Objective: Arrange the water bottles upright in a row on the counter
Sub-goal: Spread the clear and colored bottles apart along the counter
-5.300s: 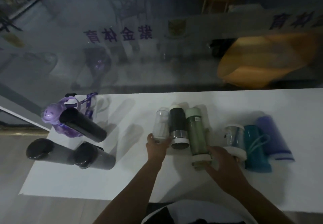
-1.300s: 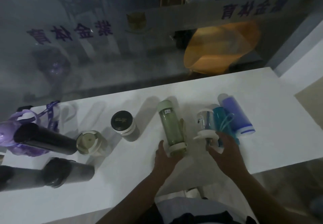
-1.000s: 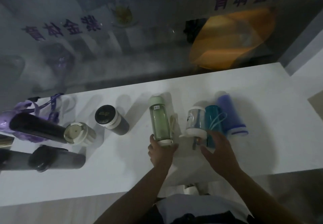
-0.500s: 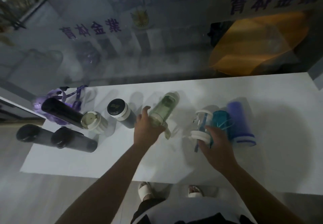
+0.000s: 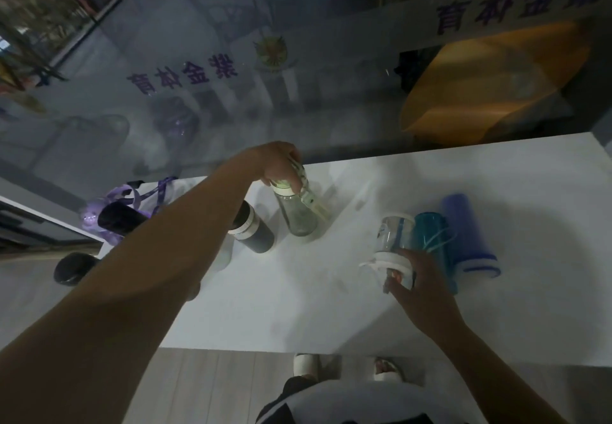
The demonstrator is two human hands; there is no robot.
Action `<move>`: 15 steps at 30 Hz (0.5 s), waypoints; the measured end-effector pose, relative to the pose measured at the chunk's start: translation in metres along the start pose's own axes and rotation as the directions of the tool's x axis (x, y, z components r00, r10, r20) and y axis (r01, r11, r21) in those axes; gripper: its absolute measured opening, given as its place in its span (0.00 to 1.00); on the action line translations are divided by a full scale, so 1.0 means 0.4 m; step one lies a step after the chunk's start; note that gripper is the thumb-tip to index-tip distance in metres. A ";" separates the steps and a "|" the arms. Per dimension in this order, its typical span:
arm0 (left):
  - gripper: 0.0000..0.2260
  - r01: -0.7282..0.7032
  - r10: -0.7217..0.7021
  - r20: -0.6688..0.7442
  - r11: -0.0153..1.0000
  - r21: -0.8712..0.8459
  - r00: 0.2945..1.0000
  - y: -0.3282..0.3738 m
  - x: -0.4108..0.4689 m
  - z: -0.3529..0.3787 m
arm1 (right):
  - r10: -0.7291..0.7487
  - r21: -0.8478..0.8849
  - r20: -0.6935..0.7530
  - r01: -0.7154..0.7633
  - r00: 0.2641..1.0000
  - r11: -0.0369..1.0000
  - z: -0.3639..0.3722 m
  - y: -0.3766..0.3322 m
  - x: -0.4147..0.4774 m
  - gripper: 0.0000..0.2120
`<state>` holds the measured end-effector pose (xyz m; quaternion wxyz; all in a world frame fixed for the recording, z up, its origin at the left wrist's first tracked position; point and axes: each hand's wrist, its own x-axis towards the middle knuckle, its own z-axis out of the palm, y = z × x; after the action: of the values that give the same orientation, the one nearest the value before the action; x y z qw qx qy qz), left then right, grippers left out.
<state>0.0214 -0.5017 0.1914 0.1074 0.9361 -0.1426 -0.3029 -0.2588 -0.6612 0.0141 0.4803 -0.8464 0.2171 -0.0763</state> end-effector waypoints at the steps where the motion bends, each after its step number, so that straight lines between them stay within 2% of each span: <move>1: 0.28 -0.005 0.005 0.012 0.999 0.037 1.000 -0.007 0.001 -0.010 | 0.005 -0.003 -0.010 -0.005 1.000 1.000 0.002 0.001 -0.003 0.23; 8: 0.30 -0.072 0.064 0.041 0.970 0.233 0.997 -0.075 -0.009 -0.006 | 0.057 0.025 -0.017 -0.057 0.998 0.998 0.021 -0.004 -0.020 0.22; 15: 0.34 -0.126 0.124 0.023 0.970 0.210 0.992 -0.145 -0.010 -0.004 | 0.069 -0.040 -0.012 -0.069 0.998 0.997 0.047 -0.017 -0.013 0.24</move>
<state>0.0310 -0.4457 0.1781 0.0257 0.9299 -0.2332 -0.2835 -0.2549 -0.6411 0.0105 0.4644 -0.8474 0.2502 -0.0597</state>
